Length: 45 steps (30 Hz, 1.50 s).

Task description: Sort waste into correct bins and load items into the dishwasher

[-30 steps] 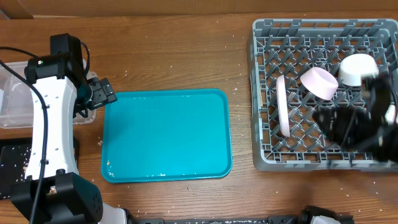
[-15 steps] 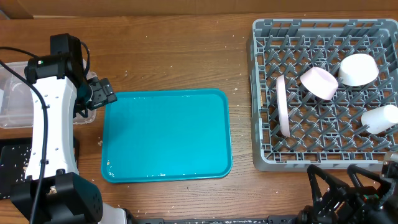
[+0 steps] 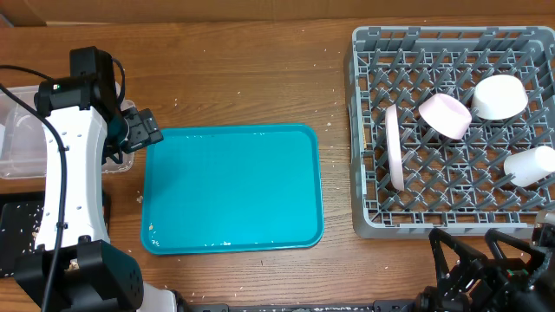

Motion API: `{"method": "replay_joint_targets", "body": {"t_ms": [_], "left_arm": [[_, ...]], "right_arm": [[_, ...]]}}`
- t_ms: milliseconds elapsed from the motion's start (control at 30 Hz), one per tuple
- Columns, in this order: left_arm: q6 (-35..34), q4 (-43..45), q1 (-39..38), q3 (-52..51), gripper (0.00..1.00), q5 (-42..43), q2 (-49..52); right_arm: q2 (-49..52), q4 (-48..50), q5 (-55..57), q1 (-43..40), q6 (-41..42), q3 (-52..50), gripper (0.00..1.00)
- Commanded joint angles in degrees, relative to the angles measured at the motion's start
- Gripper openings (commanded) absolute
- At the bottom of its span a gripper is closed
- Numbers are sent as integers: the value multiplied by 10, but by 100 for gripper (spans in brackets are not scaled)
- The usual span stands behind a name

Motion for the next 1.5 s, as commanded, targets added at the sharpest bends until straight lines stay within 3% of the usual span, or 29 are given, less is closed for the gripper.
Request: {"method": "replay_joint_targets", "body": {"t_ms": [0, 167, 333, 533, 633, 1000, 1233, 1467], "left_arm": [[1, 1, 0, 0, 100, -5, 2], [1, 1, 0, 0, 100, -5, 2], [1, 1, 0, 0, 100, -5, 2], [1, 1, 0, 0, 100, -5, 2], [1, 1, 0, 0, 100, -5, 2], [1, 1, 0, 0, 100, -5, 2], [1, 1, 0, 0, 100, -5, 2], [1, 1, 0, 0, 100, -5, 2]], "right_arm": [[0, 3, 17, 5, -2, -1, 100], [-2, 21, 17, 4, -50, -27, 100], [-30, 109, -12, 5, -102, -131, 100], [-117, 363, -88, 40, -105, -347, 100], [-178, 536, -114, 69, -105, -495, 100], [-320, 895, -116, 89, -105, -804, 100], [-393, 977, -59, 89, -105, -914, 100], [-407, 970, 54, 90, -105, -952, 100]]}}
